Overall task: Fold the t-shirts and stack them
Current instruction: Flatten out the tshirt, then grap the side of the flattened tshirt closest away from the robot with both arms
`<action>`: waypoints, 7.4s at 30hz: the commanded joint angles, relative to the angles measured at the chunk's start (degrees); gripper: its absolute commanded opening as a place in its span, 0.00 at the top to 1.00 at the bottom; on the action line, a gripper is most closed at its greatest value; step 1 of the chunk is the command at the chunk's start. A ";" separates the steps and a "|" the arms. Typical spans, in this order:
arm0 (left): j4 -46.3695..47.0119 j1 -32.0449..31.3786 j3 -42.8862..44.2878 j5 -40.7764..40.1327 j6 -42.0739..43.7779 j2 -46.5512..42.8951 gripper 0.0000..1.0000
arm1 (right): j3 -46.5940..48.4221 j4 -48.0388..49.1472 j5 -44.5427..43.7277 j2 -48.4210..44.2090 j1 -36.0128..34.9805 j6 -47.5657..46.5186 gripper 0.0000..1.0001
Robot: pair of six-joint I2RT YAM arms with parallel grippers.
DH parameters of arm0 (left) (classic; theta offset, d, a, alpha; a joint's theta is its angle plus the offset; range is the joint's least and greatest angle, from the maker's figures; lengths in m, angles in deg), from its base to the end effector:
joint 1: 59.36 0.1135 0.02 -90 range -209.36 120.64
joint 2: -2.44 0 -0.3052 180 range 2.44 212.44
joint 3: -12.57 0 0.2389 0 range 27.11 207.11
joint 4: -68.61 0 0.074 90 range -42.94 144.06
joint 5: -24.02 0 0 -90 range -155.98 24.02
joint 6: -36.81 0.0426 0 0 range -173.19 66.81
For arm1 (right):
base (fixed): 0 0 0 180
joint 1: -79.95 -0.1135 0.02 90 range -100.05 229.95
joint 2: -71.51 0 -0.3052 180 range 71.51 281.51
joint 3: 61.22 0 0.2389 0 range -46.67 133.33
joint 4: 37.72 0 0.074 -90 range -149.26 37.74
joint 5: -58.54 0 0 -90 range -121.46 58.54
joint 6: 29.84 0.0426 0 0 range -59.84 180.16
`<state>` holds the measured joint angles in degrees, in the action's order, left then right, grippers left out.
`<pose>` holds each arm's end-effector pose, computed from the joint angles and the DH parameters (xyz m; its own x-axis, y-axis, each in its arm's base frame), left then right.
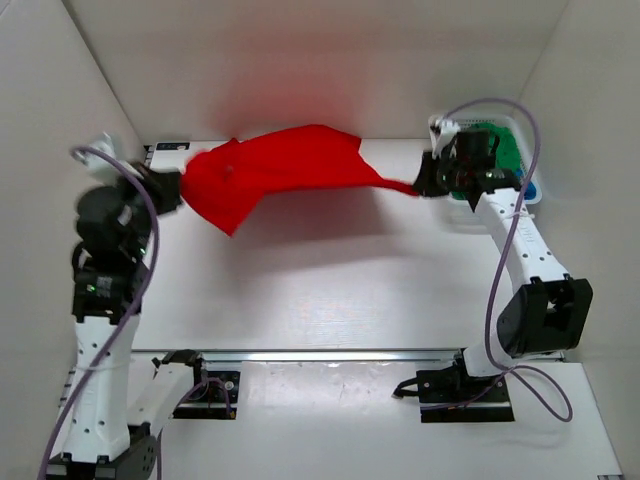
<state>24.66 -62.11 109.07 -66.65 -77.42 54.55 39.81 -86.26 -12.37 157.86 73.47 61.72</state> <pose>0.1198 -0.0053 0.5224 -0.0079 -0.4105 -0.9118 0.0362 0.9112 -0.4105 0.3229 0.0507 0.4150 -0.5637 -0.0381 -0.8251 -0.3613 0.9097 0.2048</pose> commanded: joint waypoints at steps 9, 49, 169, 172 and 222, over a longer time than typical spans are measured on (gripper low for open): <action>-10.14 -10.35 -49.67 0.31 -12.85 -21.95 1.00 | -30.04 -0.45 3.23 -6.72 3.40 1.34 1.00; -23.26 -7.89 -27.78 -10.59 -17.34 -34.10 1.00 | -29.88 -14.62 1.48 -28.61 -1.68 4.06 1.00; 16.58 -6.14 38.28 -20.15 15.35 34.29 1.00 | 44.59 8.41 8.67 19.94 6.39 2.12 1.00; 16.14 -6.40 36.54 -21.04 15.79 30.34 1.00 | 41.68 6.59 9.03 17.02 6.39 1.60 1.00; -0.92 -10.71 -41.27 -17.97 -12.07 -15.92 1.00 | -23.47 -6.17 5.25 6.98 5.69 -0.16 1.00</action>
<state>17.90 -72.77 64.50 -82.19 -92.10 35.91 12.57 -93.86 -7.28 163.24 78.45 62.07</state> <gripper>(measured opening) 0.019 0.006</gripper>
